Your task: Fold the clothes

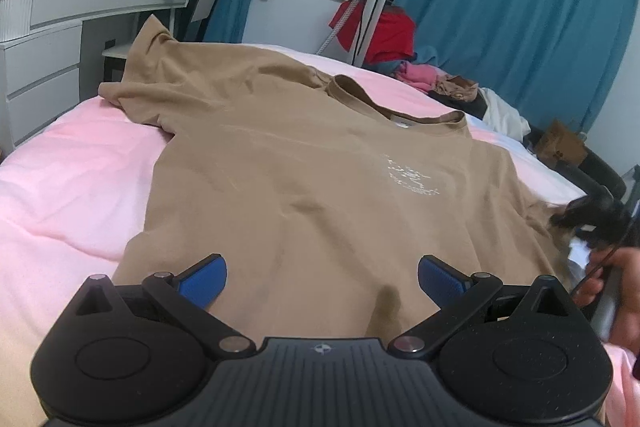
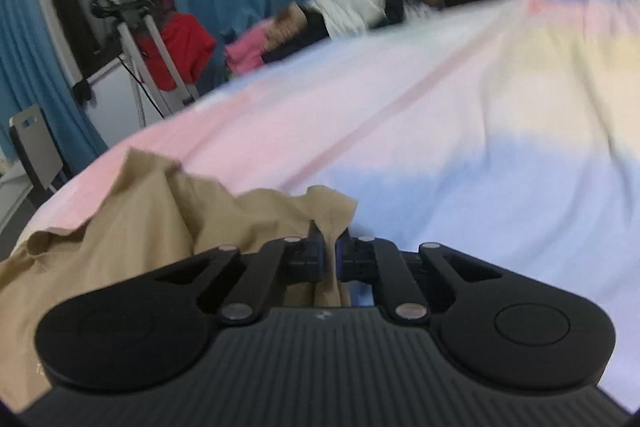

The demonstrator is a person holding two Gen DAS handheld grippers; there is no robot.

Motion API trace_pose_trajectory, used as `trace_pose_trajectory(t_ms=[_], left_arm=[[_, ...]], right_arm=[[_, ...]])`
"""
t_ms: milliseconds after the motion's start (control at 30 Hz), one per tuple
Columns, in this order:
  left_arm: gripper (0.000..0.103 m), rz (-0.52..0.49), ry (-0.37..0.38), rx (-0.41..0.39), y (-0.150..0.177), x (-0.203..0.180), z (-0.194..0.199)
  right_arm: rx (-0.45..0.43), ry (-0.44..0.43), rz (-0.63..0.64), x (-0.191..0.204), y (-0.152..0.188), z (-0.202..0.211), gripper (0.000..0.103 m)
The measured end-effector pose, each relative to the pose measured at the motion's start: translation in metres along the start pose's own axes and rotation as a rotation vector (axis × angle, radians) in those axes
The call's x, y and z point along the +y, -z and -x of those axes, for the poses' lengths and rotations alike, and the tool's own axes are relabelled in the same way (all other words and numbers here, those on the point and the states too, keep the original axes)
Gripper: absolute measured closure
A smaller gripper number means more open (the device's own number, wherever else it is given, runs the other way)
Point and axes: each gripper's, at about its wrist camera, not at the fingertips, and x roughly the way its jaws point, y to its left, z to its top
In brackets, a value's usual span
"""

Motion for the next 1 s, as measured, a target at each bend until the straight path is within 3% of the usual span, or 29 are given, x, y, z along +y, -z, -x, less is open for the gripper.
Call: trace_pose_trajectory(t_ms=[167, 267, 367, 400, 467, 500, 533, 633, 733, 867, 1000], left_arm=[[0.000, -0.005, -0.002, -0.010, 0.002, 0.001, -0.004], [0.000, -0.028, -0.012, -0.012, 0.003, -0.002, -0.009], [0.000, -0.033, -0.012, -0.017, 0.003, 0.000, -0.010], [0.000, -0.032, -0.013, -0.015, 0.003, 0.001, -0.011], [0.000, -0.028, -0.013, -0.013, 0.002, 0.002, -0.011], [0.000, -0.028, -0.012, -0.013, 0.002, 0.002, -0.011], [0.000, -0.029, -0.012, -0.013, 0.002, 0.002, -0.011], [0.000, -0.030, -0.011, -0.014, 0.002, 0.002, -0.009], [0.000, -0.020, -0.009, -0.015, 0.001, 0.003, -0.004], [0.000, 0.018, -0.002, -0.014, 0.000, 0.006, 0.006], [0.000, 0.062, 0.013, -0.004, 0.000, 0.008, 0.014]], right_arm=[[-0.112, 0.115, 0.005, -0.004, -0.051, -0.005, 0.095], [-0.067, 0.168, 0.037, -0.010, -0.069, -0.030, 0.094], [0.041, 0.162, 0.025, -0.020, -0.073, -0.055, 0.092], [0.048, 0.152, 0.013, -0.023, -0.072, -0.056, 0.088], [0.015, 0.147, 0.002, -0.026, -0.069, -0.049, 0.069], [-0.003, 0.137, -0.011, -0.028, -0.065, -0.041, 0.046], [-0.021, 0.125, -0.024, -0.030, -0.062, -0.034, 0.034], [-0.051, 0.068, -0.132, -0.042, -0.049, -0.001, 0.036], [-0.036, 0.019, -0.321, -0.063, -0.027, 0.030, 0.035], [0.059, -0.027, -0.526, -0.090, 0.004, 0.049, 0.042], [0.167, -0.057, -0.601, -0.094, 0.018, 0.044, 0.056]])
